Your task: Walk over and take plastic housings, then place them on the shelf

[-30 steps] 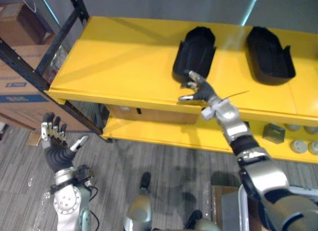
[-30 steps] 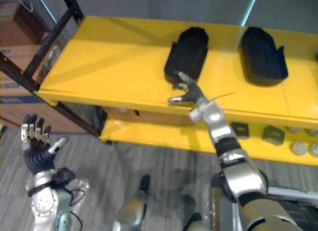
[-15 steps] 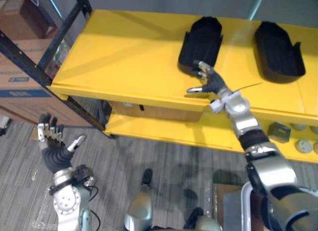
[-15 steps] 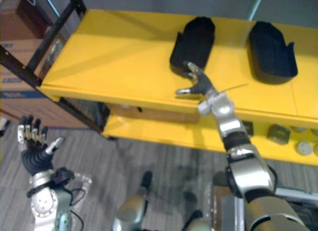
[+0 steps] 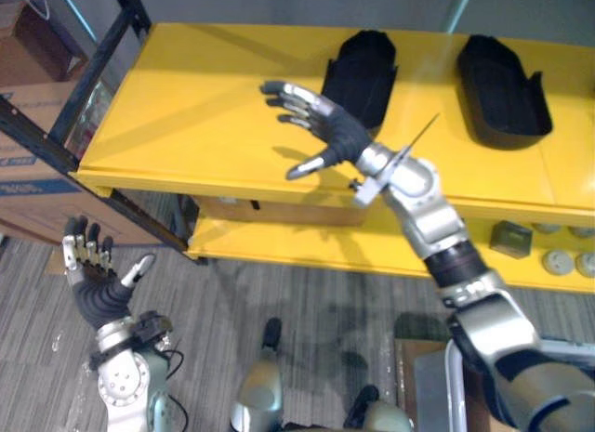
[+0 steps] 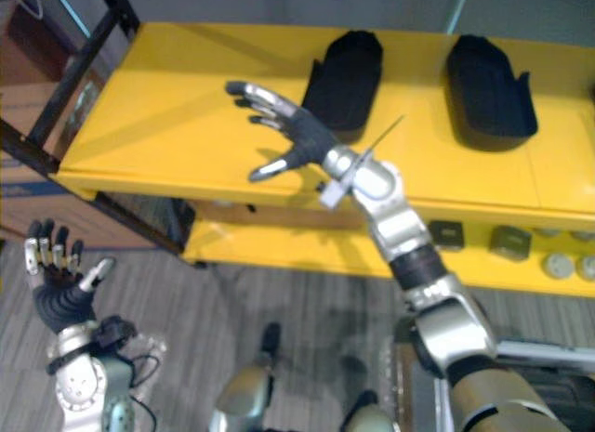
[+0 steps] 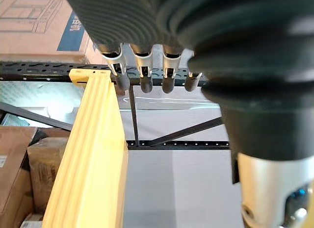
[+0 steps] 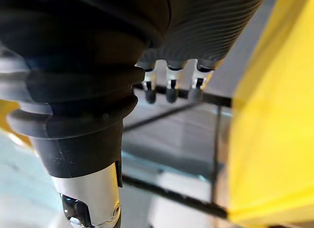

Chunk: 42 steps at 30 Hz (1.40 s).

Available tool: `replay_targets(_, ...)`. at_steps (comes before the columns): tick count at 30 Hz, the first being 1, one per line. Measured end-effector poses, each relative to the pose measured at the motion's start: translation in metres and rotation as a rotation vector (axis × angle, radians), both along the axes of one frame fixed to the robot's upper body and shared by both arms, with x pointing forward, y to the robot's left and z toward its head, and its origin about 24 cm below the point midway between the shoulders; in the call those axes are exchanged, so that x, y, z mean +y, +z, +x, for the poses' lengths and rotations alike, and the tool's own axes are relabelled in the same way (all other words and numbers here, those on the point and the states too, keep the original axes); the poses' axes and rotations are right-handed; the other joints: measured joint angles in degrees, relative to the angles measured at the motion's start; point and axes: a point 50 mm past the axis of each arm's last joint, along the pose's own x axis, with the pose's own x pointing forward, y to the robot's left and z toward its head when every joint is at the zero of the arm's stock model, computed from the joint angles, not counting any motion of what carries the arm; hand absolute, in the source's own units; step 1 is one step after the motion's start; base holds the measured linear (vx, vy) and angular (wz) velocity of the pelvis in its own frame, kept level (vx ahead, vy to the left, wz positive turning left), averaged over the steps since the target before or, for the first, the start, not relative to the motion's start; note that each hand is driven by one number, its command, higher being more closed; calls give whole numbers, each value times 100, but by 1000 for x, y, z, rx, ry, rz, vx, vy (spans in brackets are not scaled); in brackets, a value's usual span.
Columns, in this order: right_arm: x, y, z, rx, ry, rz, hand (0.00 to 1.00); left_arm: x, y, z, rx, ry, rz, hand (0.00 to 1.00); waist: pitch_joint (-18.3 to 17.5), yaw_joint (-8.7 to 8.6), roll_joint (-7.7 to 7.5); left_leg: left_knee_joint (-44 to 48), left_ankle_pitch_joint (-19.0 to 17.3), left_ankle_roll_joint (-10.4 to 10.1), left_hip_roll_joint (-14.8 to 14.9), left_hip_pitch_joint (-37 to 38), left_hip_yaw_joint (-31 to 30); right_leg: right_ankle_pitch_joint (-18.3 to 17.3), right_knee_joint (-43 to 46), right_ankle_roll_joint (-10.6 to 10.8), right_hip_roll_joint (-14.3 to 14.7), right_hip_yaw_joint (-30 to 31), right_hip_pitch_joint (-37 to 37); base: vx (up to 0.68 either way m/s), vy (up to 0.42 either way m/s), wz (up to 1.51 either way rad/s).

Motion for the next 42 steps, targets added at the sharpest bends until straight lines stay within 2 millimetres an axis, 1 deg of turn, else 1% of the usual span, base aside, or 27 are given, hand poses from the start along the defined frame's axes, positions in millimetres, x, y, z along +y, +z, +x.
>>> replay_targets(2,8,-3,2,38,-28,53,0,-2,-2,0,11,-7,-4,0,-9,3,-16,0,1,2,-10,2,0,20,-35,10,-1,-1,19,0,0,0)
replay_targets(5,15,-28,15,178,-123,90,0,-4,-4,-1,25,-17,-10,0,-29,28,-45,1,5,2,-39,10,-41,37,-81,27,-9,-31,78,-9,-19,6)
replay_targets(7,15,-52,25,289,-214,94,0,-4,-5,-1,26,-15,-11,0,-30,126,-43,2,26,-29,-46,0,-56,41,-92,31,-10,-40,79,-11,-23,3)
replay_targets(8,16,-59,27,323,-242,94,0,-4,-5,-1,28,-14,-13,0,-30,152,-43,2,26,-29,-51,-5,-69,41,-92,30,-12,-47,81,-8,-24,4)
replay_targets(11,17,-75,32,396,-330,115,0,-7,-10,-4,44,-10,-32,0,-27,195,-35,3,26,-29,-62,-16,-87,34,-91,29,-23,-65,81,-3,-8,1)
replay_targets(12,16,-77,33,406,-349,129,0,-9,-11,-4,46,-15,-39,0,-24,204,-29,3,26,-30,-63,-20,-92,31,-89,29,-25,-73,81,-18,-24,6)
replay_targets(15,12,-75,35,421,-426,214,0,-20,-16,-4,54,-34,-84,0,-31,208,31,3,-5,-37,-84,-120,-203,-48,0,4,-50,-176,31,-27,-29,18)
replay_targets(16,12,-73,34,418,-453,244,0,-23,-17,-4,58,-40,-95,0,-29,232,43,3,-5,-37,-90,-157,-209,-108,131,34,-89,-186,-49,-12,-34,15)
replay_targets(20,16,-76,31,427,-514,297,0,-23,-22,-9,77,-21,-116,0,-27,229,55,5,-6,-26,-168,-214,-195,-314,509,39,-259,-192,-235,17,-38,7)
replay_targets(22,14,-79,28,429,-549,334,0,-25,-23,-10,66,-14,-134,0,-26,227,56,66,-37,28,-238,-228,-195,-399,631,61,-359,-202,-255,39,-40,7)
replay_targets(25,15,-75,23,406,-536,371,0,-29,-23,-12,55,-10,-151,0,-29,203,67,348,-214,68,-298,-343,-180,-450,711,91,-468,-202,-266,22,-21,4)
replay_targets(27,20,-69,20,383,-516,395,0,-29,-23,-12,52,1,-155,0,-33,165,74,543,-346,93,-325,-418,-138,-454,716,98,-508,-191,-269,21,0,-8)
replay_targets(31,30,-63,14,363,-480,395,0,-29,-23,-12,51,5,-158,0,-61,108,121,797,-540,123,-367,-496,-22,-458,740,104,-611,-172,-266,8,4,-5)
replay_targets(32,31,-63,14,362,-479,398,0,-29,-23,-12,52,6,-160,0,-63,108,125,874,-599,112,-347,-514,88,-458,746,104,-624,-173,-258,0,0,0)
replay_targets(37,24,-59,17,361,-532,439,0,-29,-24,-12,46,3,-190,0,-63,101,125,937,-654,152,-400,-517,92,-458,769,103,-695,-182,-227,10,1,2)
replay_targets(42,10,-45,23,320,-571,484,0,-29,-24,-12,44,1,-192,0,-66,27,129,1066,-700,160,-499,-600,85,-458,778,104,-763,-187,-227,3,5,4)
